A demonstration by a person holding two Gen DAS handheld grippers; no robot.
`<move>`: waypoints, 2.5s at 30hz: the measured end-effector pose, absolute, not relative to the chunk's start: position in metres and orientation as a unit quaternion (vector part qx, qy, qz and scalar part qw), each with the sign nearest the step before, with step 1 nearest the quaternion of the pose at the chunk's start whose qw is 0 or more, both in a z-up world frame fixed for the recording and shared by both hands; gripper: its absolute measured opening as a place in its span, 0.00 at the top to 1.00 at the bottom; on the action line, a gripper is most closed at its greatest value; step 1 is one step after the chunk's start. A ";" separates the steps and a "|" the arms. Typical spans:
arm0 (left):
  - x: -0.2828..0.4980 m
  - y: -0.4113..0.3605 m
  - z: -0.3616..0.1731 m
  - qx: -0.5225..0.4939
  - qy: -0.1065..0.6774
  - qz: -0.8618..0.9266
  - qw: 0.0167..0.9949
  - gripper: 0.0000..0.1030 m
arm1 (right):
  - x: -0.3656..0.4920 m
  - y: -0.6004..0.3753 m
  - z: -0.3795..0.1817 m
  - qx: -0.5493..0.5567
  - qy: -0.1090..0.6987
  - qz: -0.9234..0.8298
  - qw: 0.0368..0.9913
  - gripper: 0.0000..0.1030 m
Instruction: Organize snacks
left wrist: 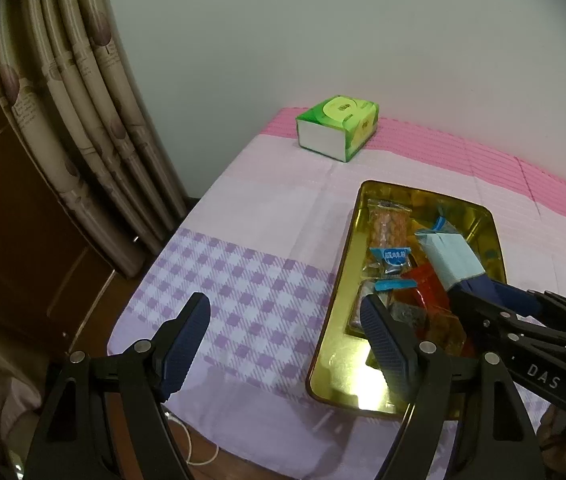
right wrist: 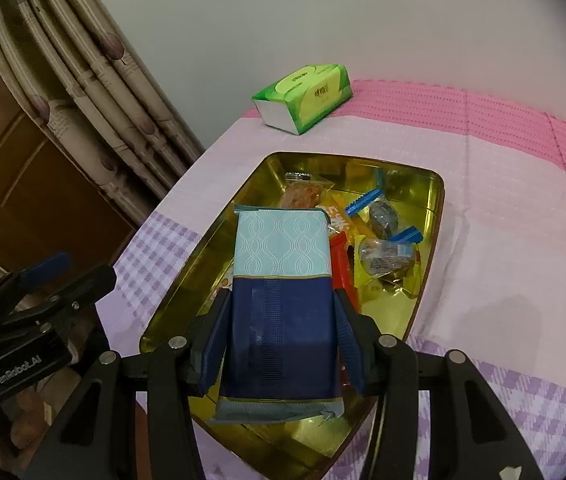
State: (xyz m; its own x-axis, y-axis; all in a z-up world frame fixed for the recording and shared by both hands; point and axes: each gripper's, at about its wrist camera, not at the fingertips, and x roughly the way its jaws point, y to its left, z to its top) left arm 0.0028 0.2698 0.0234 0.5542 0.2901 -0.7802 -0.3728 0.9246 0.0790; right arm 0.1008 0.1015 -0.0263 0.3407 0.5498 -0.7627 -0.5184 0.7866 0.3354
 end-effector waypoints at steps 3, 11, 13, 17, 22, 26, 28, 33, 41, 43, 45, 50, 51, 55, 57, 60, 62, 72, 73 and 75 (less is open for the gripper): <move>0.004 0.270 0.022 -0.048 0.436 0.185 0.879 0.25 | 0.102 0.102 -0.027 0.018 0.474 0.325 0.818 0.55; 0.006 0.267 0.019 -0.042 0.446 0.183 0.875 0.25 | 0.105 0.105 -0.027 0.023 0.475 0.321 0.819 0.54; 0.007 0.267 0.018 -0.041 0.446 0.182 0.875 0.25 | 0.106 0.106 -0.027 0.022 0.475 0.321 0.819 0.54; 0.006 0.266 0.018 -0.041 0.446 0.182 0.875 0.25 | 0.107 0.107 -0.027 0.021 0.476 0.319 0.819 0.54; 0.007 0.266 0.017 -0.041 0.451 0.177 0.874 0.25 | 0.108 0.109 -0.028 0.020 0.477 0.318 0.819 0.54; 0.008 0.266 0.015 -0.039 0.455 0.175 0.872 0.25 | 0.109 0.110 -0.029 0.019 0.478 0.317 0.819 0.54; 0.008 0.266 0.015 -0.038 0.455 0.174 0.873 0.25 | 0.109 0.111 -0.030 0.019 0.478 0.316 0.819 0.54; 0.009 0.266 0.015 -0.040 0.456 0.174 0.872 0.25 | 0.110 0.111 -0.030 0.019 0.477 0.316 0.820 0.54; 0.007 0.268 0.017 -0.041 0.450 0.171 0.875 0.25 | 0.102 0.116 -0.020 0.010 0.453 0.321 0.832 0.54; 0.006 0.268 0.018 -0.039 0.446 0.173 0.877 0.25 | 0.095 0.116 -0.011 0.002 0.434 0.325 0.841 0.50; 0.004 0.269 0.021 -0.045 0.441 0.171 0.880 0.25 | 0.086 0.116 -0.002 -0.014 0.410 0.324 0.852 0.42; -0.001 0.267 0.027 -0.054 0.434 0.160 0.885 0.25 | 0.055 0.116 0.021 -0.075 0.337 0.303 0.888 0.23; -0.002 0.266 0.029 -0.054 0.431 0.156 0.887 0.25 | 0.049 0.114 0.025 -0.081 0.325 0.299 0.894 0.21; -0.009 0.258 0.042 -0.047 0.411 0.145 0.899 0.25 | 0.030 0.104 0.040 -0.084 0.284 0.287 0.911 0.17; -0.013 0.254 0.048 -0.046 0.399 0.137 0.906 0.25 | 0.021 0.098 0.047 -0.086 0.266 0.279 0.919 0.14; -0.020 0.250 0.058 -0.041 0.380 0.135 0.914 0.25 | 0.010 0.089 0.058 -0.087 0.244 0.269 0.928 0.12; -0.026 0.246 0.066 -0.038 0.364 0.136 0.921 0.24 | 0.005 0.083 0.066 -0.085 0.231 0.259 0.934 0.11; -0.068 0.236 0.116 -0.029 0.247 0.184 0.951 0.04 | -0.020 0.057 0.095 -0.066 0.188 0.230 0.953 0.04; -0.073 0.235 0.121 -0.026 0.236 0.187 0.953 0.02 | -0.022 0.055 0.098 -0.065 0.184 0.228 0.954 0.03; -0.080 0.233 0.128 -0.023 0.222 0.191 0.956 0.01 | -0.027 0.052 0.102 -0.063 0.177 0.226 0.956 0.03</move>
